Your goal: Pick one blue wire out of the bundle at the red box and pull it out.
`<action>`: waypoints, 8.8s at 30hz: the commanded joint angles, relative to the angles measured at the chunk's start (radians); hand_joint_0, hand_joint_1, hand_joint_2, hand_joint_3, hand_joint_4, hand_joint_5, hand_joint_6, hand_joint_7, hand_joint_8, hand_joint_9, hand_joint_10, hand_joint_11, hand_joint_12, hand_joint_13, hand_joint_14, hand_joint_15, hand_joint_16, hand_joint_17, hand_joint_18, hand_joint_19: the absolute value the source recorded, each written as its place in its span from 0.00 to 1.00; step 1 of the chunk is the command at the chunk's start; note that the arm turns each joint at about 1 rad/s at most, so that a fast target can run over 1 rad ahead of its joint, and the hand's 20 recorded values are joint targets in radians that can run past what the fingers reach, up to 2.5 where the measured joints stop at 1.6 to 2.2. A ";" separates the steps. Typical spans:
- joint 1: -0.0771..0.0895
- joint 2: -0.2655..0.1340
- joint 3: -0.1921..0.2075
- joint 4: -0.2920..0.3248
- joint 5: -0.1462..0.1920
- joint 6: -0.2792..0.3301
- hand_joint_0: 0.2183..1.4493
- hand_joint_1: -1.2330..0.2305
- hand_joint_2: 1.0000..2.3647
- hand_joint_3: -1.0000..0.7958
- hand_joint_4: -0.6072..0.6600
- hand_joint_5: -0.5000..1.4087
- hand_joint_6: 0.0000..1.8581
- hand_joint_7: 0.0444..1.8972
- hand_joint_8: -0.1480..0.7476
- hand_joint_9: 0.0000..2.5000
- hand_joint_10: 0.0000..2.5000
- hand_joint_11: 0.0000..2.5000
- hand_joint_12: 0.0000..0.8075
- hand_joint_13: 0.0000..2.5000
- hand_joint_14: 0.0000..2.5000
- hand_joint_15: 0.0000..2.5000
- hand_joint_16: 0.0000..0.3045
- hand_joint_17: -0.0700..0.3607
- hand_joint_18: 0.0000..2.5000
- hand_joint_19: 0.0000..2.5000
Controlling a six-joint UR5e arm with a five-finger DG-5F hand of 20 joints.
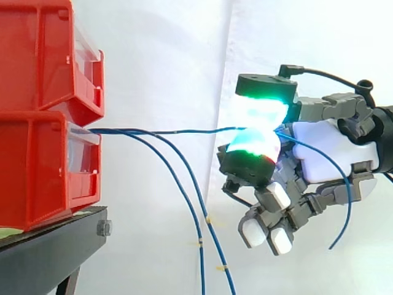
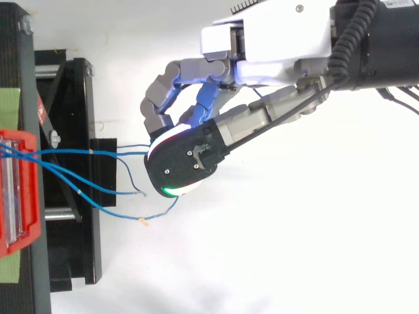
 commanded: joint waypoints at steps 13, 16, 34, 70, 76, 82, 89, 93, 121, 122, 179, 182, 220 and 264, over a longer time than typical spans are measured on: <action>-0.004 0.000 0.000 0.000 -0.002 0.000 0.24 0.33 0.00 0.28 0.60 0.19 0.48 0.57 0.53 0.36 0.01 0.25 0.53 0.29 0.01 0.19 0.19 0.46 0.26 0.22; -0.004 0.000 0.000 0.000 -0.002 -0.003 0.23 0.48 0.00 0.28 0.60 0.19 0.48 0.58 0.54 0.37 0.01 0.25 0.53 0.29 0.01 0.20 0.19 0.47 0.25 0.23; -0.002 0.000 0.000 0.002 -0.002 -0.009 0.31 0.28 0.01 0.41 0.59 0.19 0.49 0.61 0.53 0.37 0.01 0.26 0.51 0.29 0.01 0.20 0.18 0.45 0.25 0.22; -0.004 0.000 0.002 0.000 0.001 -0.025 0.30 0.31 0.01 0.43 0.61 0.20 0.48 0.65 0.54 0.38 0.01 0.26 0.52 0.29 0.01 0.21 0.18 0.45 0.25 0.23; -0.004 0.000 0.000 0.002 0.001 -0.025 0.32 0.27 0.01 0.36 0.59 0.20 0.48 0.63 0.51 0.36 0.01 0.25 0.51 0.28 0.01 0.20 0.18 0.44 0.25 0.22; -0.004 0.000 0.009 0.011 0.001 -0.035 0.32 0.29 0.00 0.32 0.60 0.20 0.48 0.63 0.51 0.36 0.01 0.25 0.51 0.28 0.01 0.20 0.18 0.44 0.24 0.23; -0.013 0.000 0.052 0.005 0.004 -0.189 0.33 0.29 0.01 0.34 0.58 0.20 0.48 0.63 0.52 0.36 0.01 0.25 0.51 0.28 0.01 0.20 0.18 0.44 0.24 0.22; -0.013 0.000 0.069 0.000 0.006 -0.267 0.33 0.28 0.01 0.34 0.58 0.20 0.48 0.63 0.52 0.35 0.01 0.25 0.51 0.28 0.01 0.20 0.18 0.44 0.24 0.22; -0.021 0.002 0.072 -0.002 0.033 -0.479 0.36 0.24 0.01 0.36 0.53 0.19 0.49 0.63 0.52 0.35 0.01 0.25 0.51 0.28 0.01 0.19 0.18 0.44 0.25 0.21; -0.022 0.002 0.074 -0.002 0.033 -0.485 0.36 0.24 0.01 0.36 0.53 0.19 0.49 0.63 0.52 0.35 0.01 0.25 0.51 0.28 0.01 0.19 0.18 0.44 0.25 0.21; -0.012 0.025 0.074 -0.123 0.187 -0.491 0.33 0.28 0.01 0.34 0.57 0.19 0.49 0.60 0.52 0.35 0.01 0.25 0.52 0.28 0.01 0.20 0.18 0.45 0.25 0.23; -0.012 0.025 0.078 -0.124 0.187 -0.474 0.30 0.32 0.01 0.33 0.58 0.19 0.48 0.59 0.52 0.35 0.01 0.25 0.52 0.28 0.01 0.20 0.18 0.45 0.25 0.23; -0.010 0.023 0.083 -0.147 0.185 -0.439 0.23 0.52 0.00 0.31 0.59 0.19 0.46 0.58 0.55 0.35 0.01 0.24 0.56 0.27 0.01 0.20 0.20 0.49 0.23 0.25; -0.008 0.025 0.084 -0.153 0.188 -0.428 0.17 0.36 0.00 0.28 0.64 0.18 0.46 0.54 0.57 0.33 0.01 0.24 0.59 0.27 0.01 0.21 0.23 0.53 0.23 0.23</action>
